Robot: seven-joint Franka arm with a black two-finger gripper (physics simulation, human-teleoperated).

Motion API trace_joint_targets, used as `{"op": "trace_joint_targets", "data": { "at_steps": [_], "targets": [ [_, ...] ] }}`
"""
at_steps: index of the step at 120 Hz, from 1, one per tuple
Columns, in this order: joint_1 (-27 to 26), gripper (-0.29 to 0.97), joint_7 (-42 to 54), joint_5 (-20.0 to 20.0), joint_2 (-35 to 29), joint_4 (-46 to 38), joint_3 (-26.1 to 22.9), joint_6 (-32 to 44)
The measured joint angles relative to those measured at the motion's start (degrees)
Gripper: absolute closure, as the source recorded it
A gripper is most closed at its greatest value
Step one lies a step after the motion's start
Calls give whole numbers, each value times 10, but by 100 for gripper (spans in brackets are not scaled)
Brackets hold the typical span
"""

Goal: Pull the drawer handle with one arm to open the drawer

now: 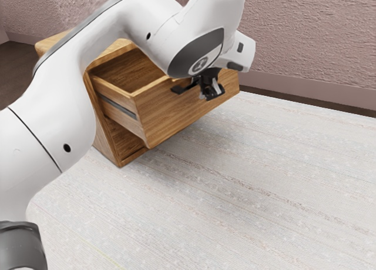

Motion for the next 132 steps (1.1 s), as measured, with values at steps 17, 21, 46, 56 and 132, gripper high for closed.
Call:
{"op": "trace_joint_targets", "data": {
  "at_steps": [17, 21, 46, 56, 132],
  "targets": [
    [-23, 49, -3, -10, -4, -10, 18, 0],
    [-28, 49, -4, -11, -4, -11, 20, 0],
    [-74, 51, -11, -17, -5, -13, 54, -7],
    [-89, 50, -14, -25, -5, -13, 67, -11],
    [-109, 32, -25, -31, -88, -13, 70, -32]
  ]
}}
